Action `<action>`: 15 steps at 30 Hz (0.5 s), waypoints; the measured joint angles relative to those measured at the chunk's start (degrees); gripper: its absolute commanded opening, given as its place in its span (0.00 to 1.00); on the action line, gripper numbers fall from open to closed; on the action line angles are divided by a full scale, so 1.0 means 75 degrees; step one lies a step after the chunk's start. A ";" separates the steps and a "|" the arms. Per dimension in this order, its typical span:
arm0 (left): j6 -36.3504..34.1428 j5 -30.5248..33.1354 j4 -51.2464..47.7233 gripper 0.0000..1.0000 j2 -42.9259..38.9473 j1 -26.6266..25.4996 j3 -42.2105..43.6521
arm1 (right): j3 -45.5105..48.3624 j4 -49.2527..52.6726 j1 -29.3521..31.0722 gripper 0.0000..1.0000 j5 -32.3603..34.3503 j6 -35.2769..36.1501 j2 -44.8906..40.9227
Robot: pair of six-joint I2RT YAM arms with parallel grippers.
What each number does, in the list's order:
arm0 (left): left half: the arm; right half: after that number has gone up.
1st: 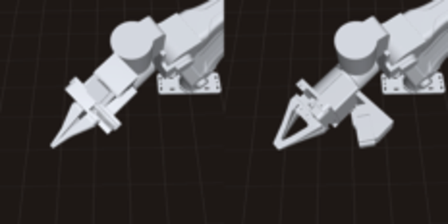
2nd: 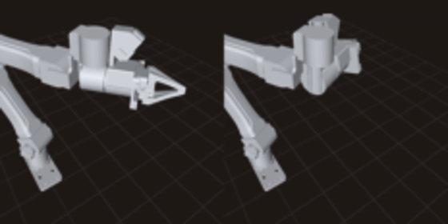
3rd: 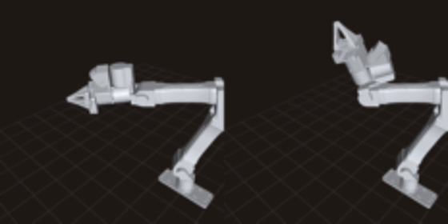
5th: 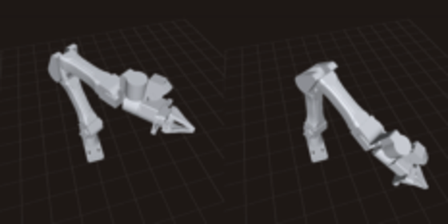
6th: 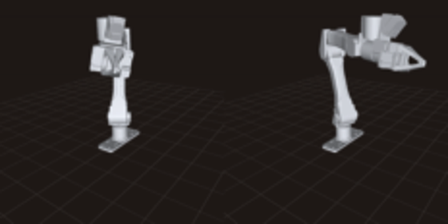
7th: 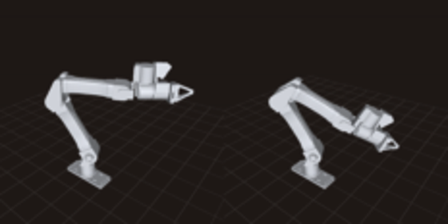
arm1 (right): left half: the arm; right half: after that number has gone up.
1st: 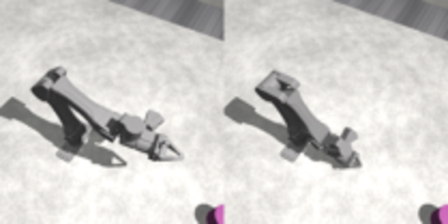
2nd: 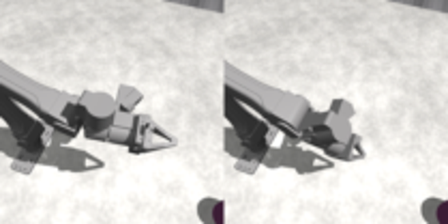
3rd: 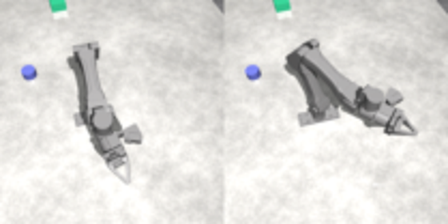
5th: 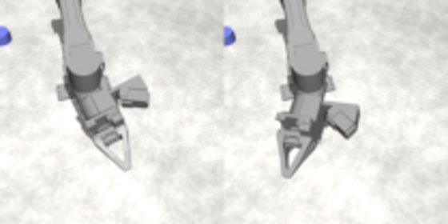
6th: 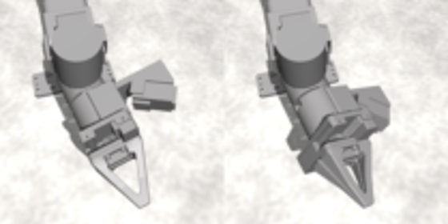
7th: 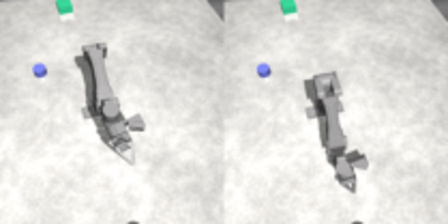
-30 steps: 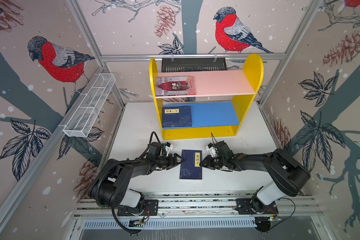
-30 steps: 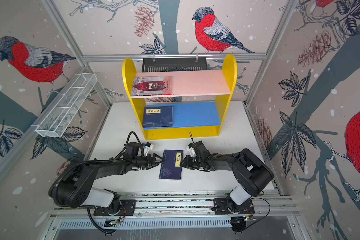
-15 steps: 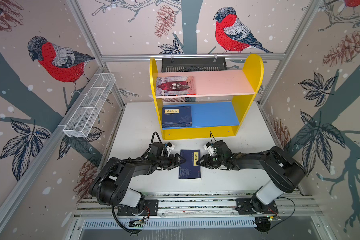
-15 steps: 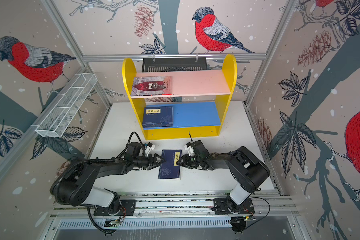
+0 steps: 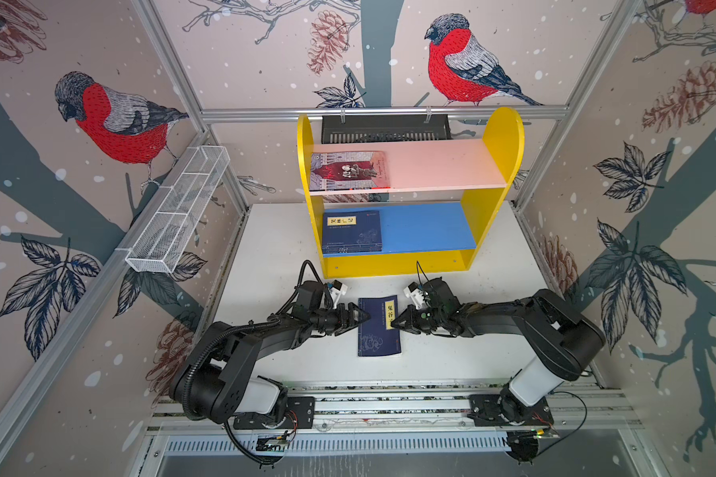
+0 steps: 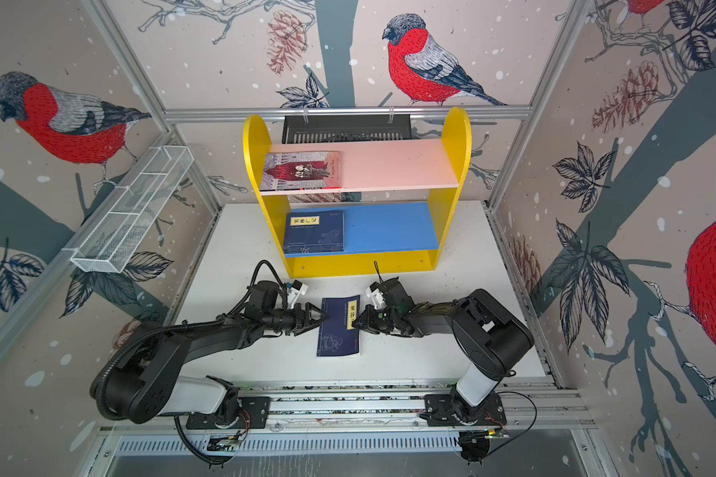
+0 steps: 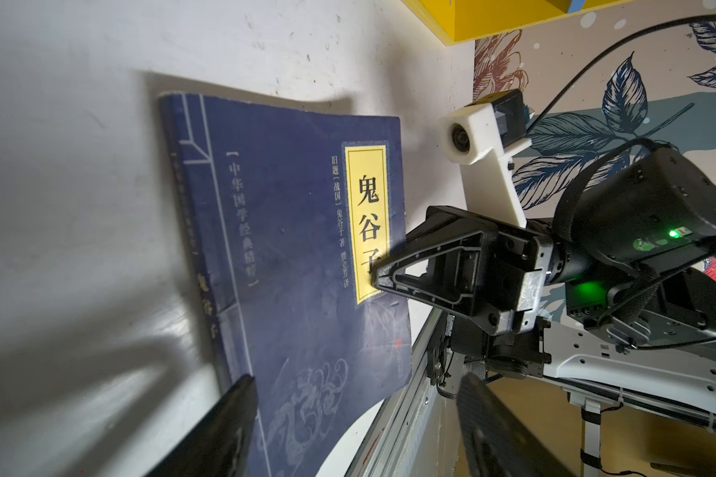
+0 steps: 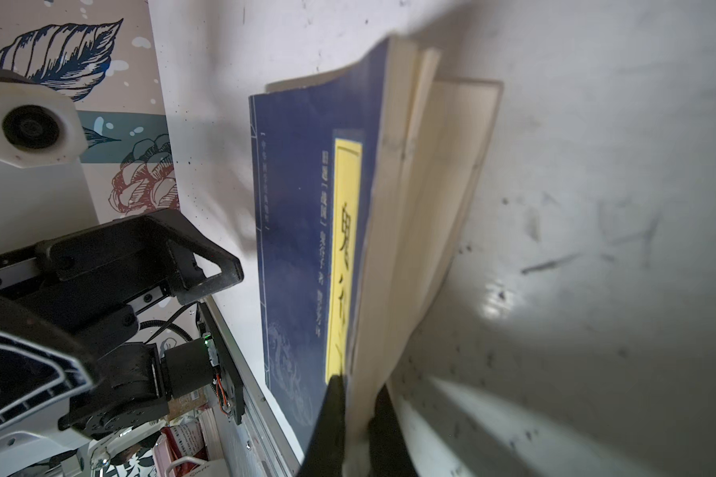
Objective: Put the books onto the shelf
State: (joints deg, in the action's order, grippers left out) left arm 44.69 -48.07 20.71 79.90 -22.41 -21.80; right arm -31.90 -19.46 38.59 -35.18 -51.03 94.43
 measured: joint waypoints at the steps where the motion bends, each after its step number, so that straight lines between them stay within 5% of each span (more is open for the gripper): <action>1: -0.0006 0.0023 -0.0009 0.78 -0.0035 -0.0003 0.0003 | 0.0006 0.0006 0.0000 0.03 0.0006 0.0000 -0.0012; 15: -0.0804 0.0414 -0.0863 0.80 -0.0807 0.0067 -0.0154 | 0.0277 0.0460 -0.0152 0.01 -0.0227 0.0067 -0.0921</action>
State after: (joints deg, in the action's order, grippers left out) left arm 38.65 -44.97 14.24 73.84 -21.91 -22.96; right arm -29.82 -16.01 37.45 -36.88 -50.52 87.53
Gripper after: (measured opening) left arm 0.799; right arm 0.107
